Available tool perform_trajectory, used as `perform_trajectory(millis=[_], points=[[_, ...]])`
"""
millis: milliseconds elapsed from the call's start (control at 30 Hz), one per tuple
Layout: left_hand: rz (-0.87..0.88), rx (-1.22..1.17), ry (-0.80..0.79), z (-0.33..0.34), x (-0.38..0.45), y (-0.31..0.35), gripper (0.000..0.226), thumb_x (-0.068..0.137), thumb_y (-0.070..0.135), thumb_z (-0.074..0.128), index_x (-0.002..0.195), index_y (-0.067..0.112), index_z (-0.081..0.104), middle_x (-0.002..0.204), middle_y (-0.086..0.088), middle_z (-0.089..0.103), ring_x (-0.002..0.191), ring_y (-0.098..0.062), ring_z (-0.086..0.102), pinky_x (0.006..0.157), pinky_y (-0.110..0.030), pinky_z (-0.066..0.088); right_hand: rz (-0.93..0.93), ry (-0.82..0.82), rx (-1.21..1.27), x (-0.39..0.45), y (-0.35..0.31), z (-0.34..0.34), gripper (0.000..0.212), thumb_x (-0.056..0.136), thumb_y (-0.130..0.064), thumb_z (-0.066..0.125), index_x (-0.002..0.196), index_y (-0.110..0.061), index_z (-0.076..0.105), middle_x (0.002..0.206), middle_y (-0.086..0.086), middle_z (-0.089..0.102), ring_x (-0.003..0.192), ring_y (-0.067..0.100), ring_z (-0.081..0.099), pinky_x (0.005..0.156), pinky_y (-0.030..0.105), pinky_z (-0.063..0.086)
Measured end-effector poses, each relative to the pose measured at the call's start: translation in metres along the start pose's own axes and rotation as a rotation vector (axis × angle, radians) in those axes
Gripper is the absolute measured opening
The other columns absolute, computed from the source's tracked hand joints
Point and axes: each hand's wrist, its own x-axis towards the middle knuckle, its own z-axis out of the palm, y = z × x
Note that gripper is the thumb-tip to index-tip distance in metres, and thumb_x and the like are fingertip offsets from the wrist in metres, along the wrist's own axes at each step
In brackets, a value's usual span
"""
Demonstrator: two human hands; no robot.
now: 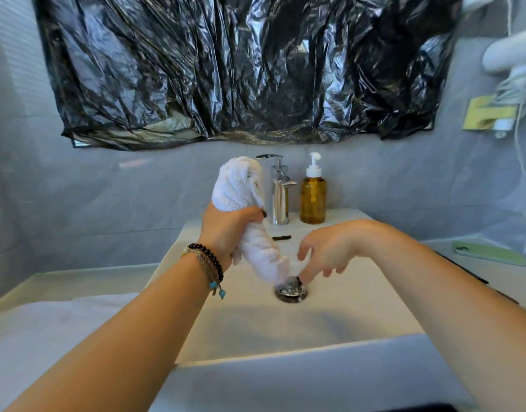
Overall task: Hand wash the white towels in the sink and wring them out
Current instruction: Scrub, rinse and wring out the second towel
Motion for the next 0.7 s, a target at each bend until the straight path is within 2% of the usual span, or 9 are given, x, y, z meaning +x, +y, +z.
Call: perform_trajectory(millis=[133,200,267,333,433,533,600,633,700], points=[[-0.061,-0.078,-0.002,-0.015,-0.016,0.013,0.048,0.053,0.015,0.075,0.101,0.011,0.067,0.08,-0.009,0.066,0.07,-0.027,0.063,0.069,-0.044,0.048,-0.129,-0.018,0.61,-0.005,0.001,0.005,0.034,0.094,-0.023,0.06,0.123,-0.007,0.055,0.108,0.012,0.07,0.091,0.028,0.069,0.087,0.042,0.055],[-0.079,-0.09,-0.026,-0.022,-0.025,0.02,0.046,0.056,0.016,0.075,0.101,0.012,0.066,0.078,-0.007,0.066,0.071,-0.027,0.064,0.069,-0.042,0.05,0.009,0.163,0.454,0.006,0.004,0.027,0.034,0.092,-0.024,0.062,0.122,-0.009,0.056,0.113,0.013,0.067,0.095,0.029,0.066,0.09,0.043,0.054],[-0.097,-0.115,-0.052,-0.026,-0.031,0.026,0.038,0.066,0.015,0.078,0.102,0.012,0.065,0.075,-0.006,0.067,0.071,-0.026,0.066,0.072,-0.041,0.053,0.078,0.536,0.235,0.018,0.002,0.047,0.036,0.089,-0.022,0.063,0.124,-0.018,0.056,0.12,0.004,0.062,0.106,0.025,0.06,0.092,0.04,0.051],[-0.113,-0.157,-0.049,-0.028,-0.036,0.03,0.026,0.08,0.015,0.075,0.103,0.011,0.065,0.074,-0.005,0.069,0.07,-0.024,0.068,0.072,-0.039,0.056,-0.093,0.761,0.498,0.008,-0.014,0.037,0.023,0.09,-0.022,0.063,0.112,-0.02,0.063,0.106,0.001,0.068,0.094,0.022,0.064,0.086,0.04,0.054],[-0.143,-0.241,-0.096,-0.023,-0.039,0.038,0.061,0.071,0.041,0.083,0.12,0.008,0.066,0.098,-0.013,0.074,0.093,-0.032,0.07,0.093,-0.051,0.051,-0.377,0.584,1.083,-0.024,-0.048,0.012,0.013,0.09,-0.025,0.064,0.1,-0.017,0.063,0.093,0.005,0.069,0.078,0.019,0.066,0.071,0.036,0.054],[-0.199,-0.291,-0.112,-0.009,-0.044,0.048,0.106,0.047,0.083,0.075,0.12,0.008,0.068,0.123,-0.022,0.066,0.113,-0.04,0.058,0.093,-0.047,0.039,-0.447,0.575,0.959,-0.035,-0.066,0.008,0.024,0.086,-0.028,0.069,0.106,-0.018,0.061,0.103,0.005,0.067,0.089,0.019,0.067,0.074,0.031,0.055],[-0.221,-0.362,-0.122,-0.004,-0.048,0.059,0.098,0.069,0.087,0.054,0.122,0.006,0.065,0.126,-0.025,0.063,0.113,-0.042,0.056,0.094,-0.044,0.04,-0.428,0.602,0.984,-0.038,-0.064,0.008,0.021,0.088,-0.027,0.066,0.1,-0.01,0.061,0.1,0.008,0.067,0.085,0.024,0.066,0.074,0.035,0.052],[-0.213,-0.421,-0.124,-0.003,-0.051,0.065,0.084,0.085,0.077,0.044,0.123,0.004,0.063,0.122,-0.024,0.065,0.105,-0.038,0.063,0.088,-0.038,0.048,-0.422,0.582,1.029,-0.039,-0.061,0.007,0.017,0.091,-0.025,0.063,0.094,-0.008,0.062,0.093,0.01,0.065,0.078,0.024,0.063,0.069,0.033,0.049],[-0.194,-0.474,-0.121,-0.003,-0.054,0.07,0.047,0.103,0.042,0.041,0.113,0.002,0.063,0.101,-0.015,0.069,0.073,-0.023,0.07,0.058,-0.024,0.055,-0.414,0.472,1.208,-0.046,-0.056,0.006,0.022,0.094,-0.027,0.06,0.088,-0.007,0.065,0.081,0.013,0.065,0.068,0.022,0.061,0.062,0.029,0.047]])
